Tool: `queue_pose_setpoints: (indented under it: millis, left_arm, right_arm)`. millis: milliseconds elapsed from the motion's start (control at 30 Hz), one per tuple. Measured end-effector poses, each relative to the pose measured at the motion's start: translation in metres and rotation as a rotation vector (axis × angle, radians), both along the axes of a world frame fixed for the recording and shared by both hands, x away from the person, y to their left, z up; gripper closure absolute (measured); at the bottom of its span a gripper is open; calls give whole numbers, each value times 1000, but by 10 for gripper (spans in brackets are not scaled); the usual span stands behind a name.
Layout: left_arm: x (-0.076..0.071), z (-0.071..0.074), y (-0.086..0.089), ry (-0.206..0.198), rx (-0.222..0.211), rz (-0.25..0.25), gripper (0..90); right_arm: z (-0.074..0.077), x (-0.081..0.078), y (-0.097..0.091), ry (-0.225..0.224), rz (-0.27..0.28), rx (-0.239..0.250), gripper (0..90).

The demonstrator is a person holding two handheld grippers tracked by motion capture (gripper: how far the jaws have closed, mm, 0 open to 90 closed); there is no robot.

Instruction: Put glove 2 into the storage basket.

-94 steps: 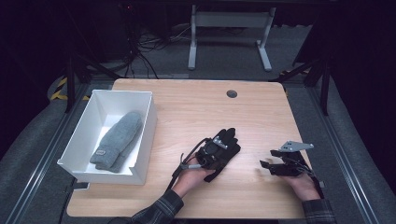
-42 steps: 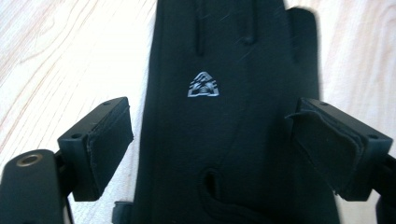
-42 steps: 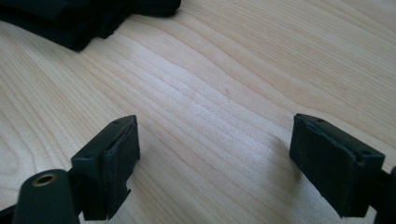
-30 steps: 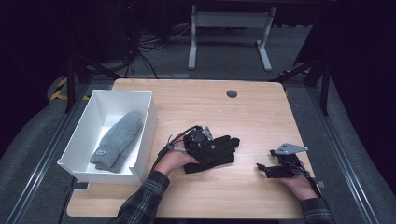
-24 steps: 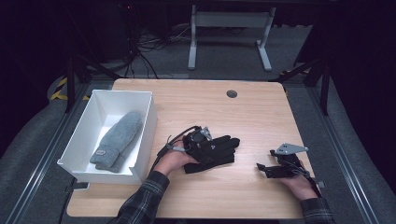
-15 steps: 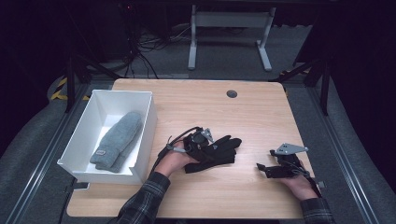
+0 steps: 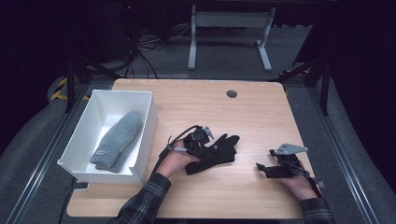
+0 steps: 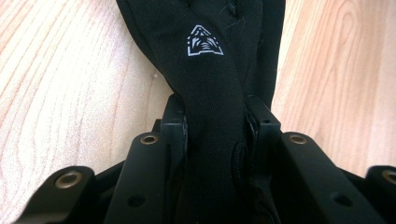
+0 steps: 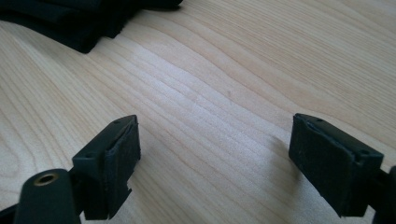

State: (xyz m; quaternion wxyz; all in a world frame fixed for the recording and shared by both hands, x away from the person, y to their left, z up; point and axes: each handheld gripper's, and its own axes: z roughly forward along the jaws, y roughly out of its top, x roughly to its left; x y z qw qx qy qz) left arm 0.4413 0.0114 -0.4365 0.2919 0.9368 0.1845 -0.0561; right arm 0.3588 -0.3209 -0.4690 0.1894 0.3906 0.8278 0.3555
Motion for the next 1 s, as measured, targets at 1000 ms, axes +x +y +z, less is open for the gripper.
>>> queue_pose_setpoints:
  millis: [1000]
  left_arm:
    - [-11,81,25,-21,-105,143,672]
  right_arm:
    - [0,0,0,3,-1,0,165]
